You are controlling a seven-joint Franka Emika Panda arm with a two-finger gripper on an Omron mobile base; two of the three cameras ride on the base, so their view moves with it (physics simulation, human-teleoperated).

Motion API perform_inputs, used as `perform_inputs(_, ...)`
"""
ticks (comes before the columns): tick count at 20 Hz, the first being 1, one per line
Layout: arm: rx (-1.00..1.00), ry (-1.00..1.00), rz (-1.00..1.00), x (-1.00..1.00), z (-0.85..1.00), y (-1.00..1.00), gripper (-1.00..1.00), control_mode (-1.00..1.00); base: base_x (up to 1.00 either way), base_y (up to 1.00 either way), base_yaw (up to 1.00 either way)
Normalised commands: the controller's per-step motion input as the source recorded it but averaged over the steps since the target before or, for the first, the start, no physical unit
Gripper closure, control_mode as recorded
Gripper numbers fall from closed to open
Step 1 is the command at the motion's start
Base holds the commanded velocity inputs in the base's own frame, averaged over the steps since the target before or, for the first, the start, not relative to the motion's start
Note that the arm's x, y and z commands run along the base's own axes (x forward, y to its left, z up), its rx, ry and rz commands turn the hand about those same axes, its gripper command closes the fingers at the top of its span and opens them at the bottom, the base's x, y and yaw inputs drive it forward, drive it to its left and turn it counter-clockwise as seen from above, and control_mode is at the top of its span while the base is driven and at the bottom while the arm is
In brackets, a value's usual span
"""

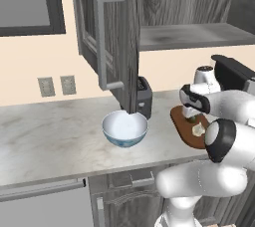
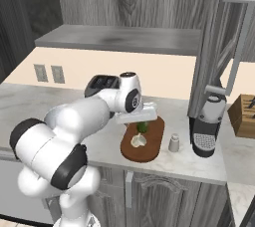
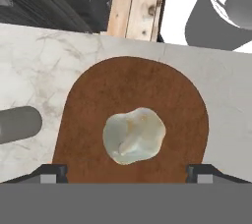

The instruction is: Open the cabinet. Place the bowl and condiment on the counter. Then place the lime and garlic on the cutting board.

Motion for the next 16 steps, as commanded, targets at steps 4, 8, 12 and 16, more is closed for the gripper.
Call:
perform_inputs(4, 0.00, -0.04, 0.00, -0.32, 0.60, 0.14, -1.00, -1.00, 0.00, 0.00, 0.00)
perform_inputs(8, -0.10, -0.08, 0.11, -0.69, 0.23, 0.91, -1.00, -1.00, 0.00, 0.00, 0.00)
perform_inputs(12, -0.27, -0.09, 0.12, -0.62, 0.23, 1.00, -1.00, -1.00, 0.00, 0.00, 0.00)
perform_inputs(16, -0.29, -0.17, 0.11, -0.73, 0.29, 1.00, -1.00, -1.00, 0.00, 0.00, 0.00)
